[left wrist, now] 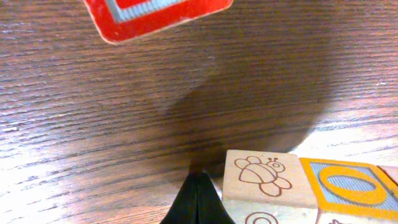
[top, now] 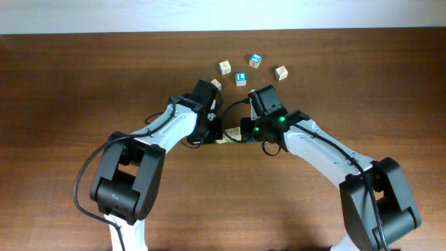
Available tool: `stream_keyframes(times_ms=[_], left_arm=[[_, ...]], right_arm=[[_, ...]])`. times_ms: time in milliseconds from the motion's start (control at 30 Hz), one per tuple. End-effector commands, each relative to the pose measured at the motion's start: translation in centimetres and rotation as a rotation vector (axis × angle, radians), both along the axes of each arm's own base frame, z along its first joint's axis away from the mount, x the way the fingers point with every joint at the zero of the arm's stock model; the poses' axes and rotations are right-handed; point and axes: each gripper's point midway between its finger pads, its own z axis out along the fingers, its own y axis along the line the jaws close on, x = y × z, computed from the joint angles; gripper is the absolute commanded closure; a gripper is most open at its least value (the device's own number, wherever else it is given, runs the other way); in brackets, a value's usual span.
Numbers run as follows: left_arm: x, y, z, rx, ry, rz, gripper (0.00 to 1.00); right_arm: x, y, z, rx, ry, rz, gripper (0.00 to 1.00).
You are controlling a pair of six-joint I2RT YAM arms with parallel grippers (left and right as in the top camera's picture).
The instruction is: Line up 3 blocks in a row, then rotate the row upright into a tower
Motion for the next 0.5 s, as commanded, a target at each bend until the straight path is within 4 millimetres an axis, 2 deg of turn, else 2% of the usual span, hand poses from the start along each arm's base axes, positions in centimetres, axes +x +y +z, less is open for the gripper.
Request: stream_keyframes(times_ms=[0,267,467], left_arm=[[-0.7,-2.3,0.3,-0.07,0.012,-0.071,1.0],[-0.7,-2.3,0.3,-0.07,0.012,-0.071,1.0],[-0.7,-2.3,0.3,-0.07,0.012,-0.071,1.0]], right_arm=[[-1.2,5.2,2.8,0.137,-0.026,0.132,0.96],[-1.3,5.3,2.8,0.137,-0.025,0.128,0.96],[-1.6,4.6,-0.2,0.114,0.078,0.023,0.96]])
